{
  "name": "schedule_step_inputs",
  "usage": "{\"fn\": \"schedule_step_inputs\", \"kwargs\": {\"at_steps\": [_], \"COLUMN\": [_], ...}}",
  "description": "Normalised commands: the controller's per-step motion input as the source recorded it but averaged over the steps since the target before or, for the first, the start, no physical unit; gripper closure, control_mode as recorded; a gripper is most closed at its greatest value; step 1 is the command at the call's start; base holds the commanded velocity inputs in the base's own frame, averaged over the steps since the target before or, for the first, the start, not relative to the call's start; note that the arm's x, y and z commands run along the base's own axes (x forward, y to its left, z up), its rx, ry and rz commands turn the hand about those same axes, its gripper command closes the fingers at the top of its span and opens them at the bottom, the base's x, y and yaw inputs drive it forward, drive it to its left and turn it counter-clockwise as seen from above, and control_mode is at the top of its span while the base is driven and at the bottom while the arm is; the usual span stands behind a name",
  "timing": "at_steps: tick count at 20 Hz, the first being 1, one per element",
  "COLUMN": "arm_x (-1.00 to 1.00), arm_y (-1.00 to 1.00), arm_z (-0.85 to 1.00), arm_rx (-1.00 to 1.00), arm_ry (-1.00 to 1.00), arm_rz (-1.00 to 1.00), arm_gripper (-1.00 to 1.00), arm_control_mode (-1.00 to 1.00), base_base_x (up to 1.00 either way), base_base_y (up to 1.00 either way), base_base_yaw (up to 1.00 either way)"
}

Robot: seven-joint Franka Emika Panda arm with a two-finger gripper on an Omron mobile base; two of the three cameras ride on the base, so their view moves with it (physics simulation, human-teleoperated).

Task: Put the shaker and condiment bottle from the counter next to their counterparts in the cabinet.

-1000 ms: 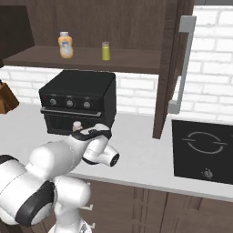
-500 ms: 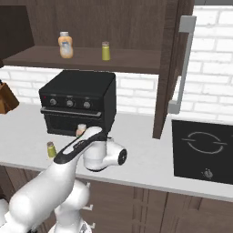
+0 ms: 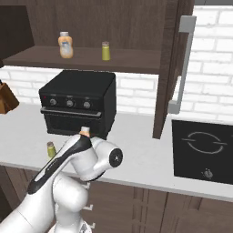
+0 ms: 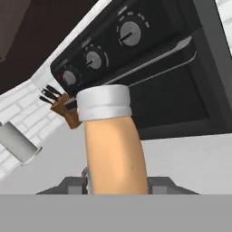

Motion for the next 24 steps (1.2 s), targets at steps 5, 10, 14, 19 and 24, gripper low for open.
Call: {"fn": "schedule_step_inputs", "kwargs": {"at_steps": [5, 10, 14, 19, 24], "arm_x": [-0.25, -0.21, -0.04, 0.0, -0.08], "arm_y": [0.02, 0.0, 0.2, 0.4, 0.27], "arm_z": [0.18, 0.67, 0.78, 0.82, 0.8], "arm_rx": [0.0, -0.01, -0.01, -0.06, -0.03], "arm_ry": [-0.14, -0.19, -0.07, 0.0, -0.01], "arm_rz": [0.0, 0.0, -0.01, -0.05, -0.16], "arm_gripper": [1.0, 1.0, 1.0, 1.0, 1.0], "arm_control_mode": [-1.0, -1.0, -1.0, -1.0, -1.0], "base_base_x": [0.0, 0.0, 0.0, 0.0, 0.0], "base_base_y": [0.0, 0.0, 0.0, 0.0, 0.0], "base_base_yaw": [0.0, 0.0, 0.0, 0.0, 0.0]}}
